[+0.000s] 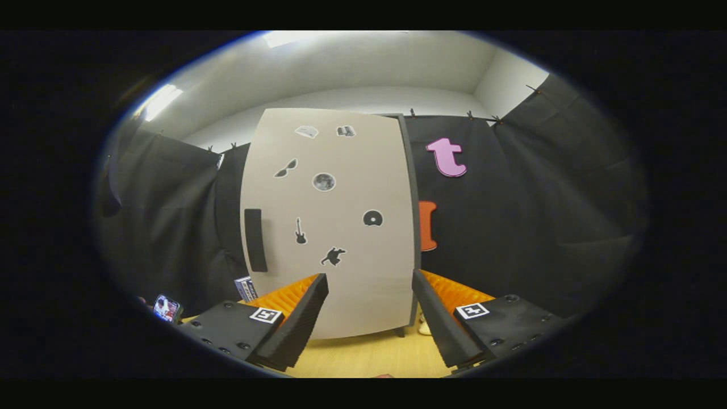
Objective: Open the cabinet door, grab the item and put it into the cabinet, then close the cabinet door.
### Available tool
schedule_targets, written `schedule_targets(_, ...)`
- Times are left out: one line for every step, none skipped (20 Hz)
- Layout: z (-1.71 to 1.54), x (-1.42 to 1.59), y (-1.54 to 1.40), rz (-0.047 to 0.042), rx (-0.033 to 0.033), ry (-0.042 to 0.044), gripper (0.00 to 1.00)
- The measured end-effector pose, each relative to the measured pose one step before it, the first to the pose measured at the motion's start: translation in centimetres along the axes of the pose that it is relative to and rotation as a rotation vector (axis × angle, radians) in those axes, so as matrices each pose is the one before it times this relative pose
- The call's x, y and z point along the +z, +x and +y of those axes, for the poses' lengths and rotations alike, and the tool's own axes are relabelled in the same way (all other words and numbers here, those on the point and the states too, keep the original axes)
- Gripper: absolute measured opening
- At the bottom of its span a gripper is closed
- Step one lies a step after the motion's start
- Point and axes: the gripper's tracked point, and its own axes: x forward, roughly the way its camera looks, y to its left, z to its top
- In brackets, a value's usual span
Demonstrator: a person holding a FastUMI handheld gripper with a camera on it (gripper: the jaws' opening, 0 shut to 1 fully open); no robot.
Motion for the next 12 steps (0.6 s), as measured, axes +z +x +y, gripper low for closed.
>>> schedule_targets(-1.041, 0.152, -0.598, 0.00061, -0.00685, 0.00201, 0.96)
schedule_targets(-0.971, 0.051, -0.536, 0.00233, -0.00694, 0.00202, 0.96)
schedule_targets(-0.911, 0.095, -0.495, -0.00003, -0.00494, 0.00172, 0.96)
schedule_targets(-0.811, 0.076, -0.49, -0.00067, -0.00372, 0.0003, 0.96)
schedule_targets(-0.88, -0.014, -0.397, 0.00118, -0.00399, -0.00093, 0.96)
schedule_targets(-0.822, -0.008, -0.369, 0.00222, -0.00388, -0.00229, 0.96)
schedule_targets(-0.755, -0.062, -0.332, 0.00162, -0.00394, -0.00336, 0.96)
schedule_targets(-0.687, 0.026, -0.481, 0.00149, -0.00337, -0.00386, 0.96)
schedule_targets(-0.648, -0.019, -0.364, 0.00295, 0.00062, -0.00502, 0.96)
schedule_targets(-0.569, -0.057, -0.474, 0.00586, 0.0009, -0.00985, 0.96)
schedule_targets(-0.794, -0.002, -0.501, 0.00448, -0.00411, -0.01429, 0.96)
schedule_targets(-0.817, 0.077, -0.627, 0.00137, -0.00686, -0.01551, 0.96)
